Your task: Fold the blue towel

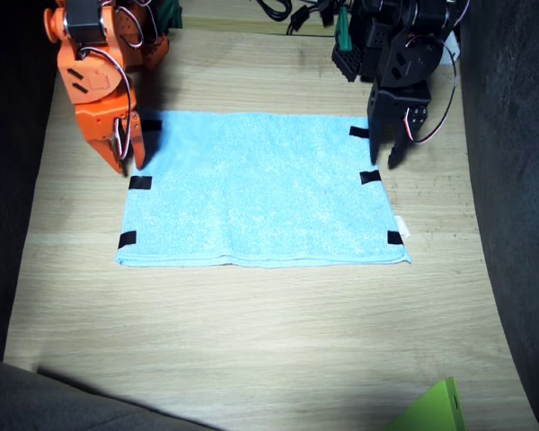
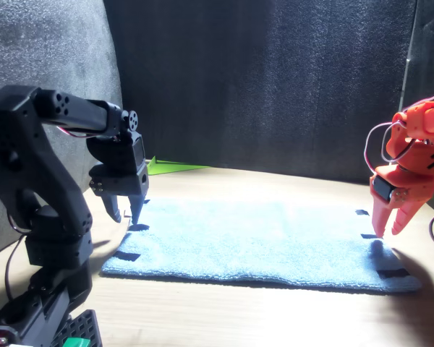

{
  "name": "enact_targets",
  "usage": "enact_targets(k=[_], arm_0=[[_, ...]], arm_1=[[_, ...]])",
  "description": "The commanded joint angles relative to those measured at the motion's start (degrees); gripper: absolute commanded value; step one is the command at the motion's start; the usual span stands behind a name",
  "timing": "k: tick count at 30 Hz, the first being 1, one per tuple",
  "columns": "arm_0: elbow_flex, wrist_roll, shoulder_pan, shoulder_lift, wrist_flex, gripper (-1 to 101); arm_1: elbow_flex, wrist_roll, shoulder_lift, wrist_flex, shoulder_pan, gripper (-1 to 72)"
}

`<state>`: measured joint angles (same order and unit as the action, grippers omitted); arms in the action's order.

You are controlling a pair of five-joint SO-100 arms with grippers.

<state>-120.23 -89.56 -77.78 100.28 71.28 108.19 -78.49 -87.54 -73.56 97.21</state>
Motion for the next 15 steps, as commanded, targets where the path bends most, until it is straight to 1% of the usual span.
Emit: enact_targets(k=[1, 15], arm_0=[[-0.9, -0.6, -0.2, 2.9, 0.5, 18], [-5.4, -1.9, 0.3, 7.7, 0.0, 19]], arm_1=[[1.1, -1.1, -0.5, -0.6, 1.6, 16.7], [3.4, -0.9, 0.6, 1.1, 1.8, 16.7]])
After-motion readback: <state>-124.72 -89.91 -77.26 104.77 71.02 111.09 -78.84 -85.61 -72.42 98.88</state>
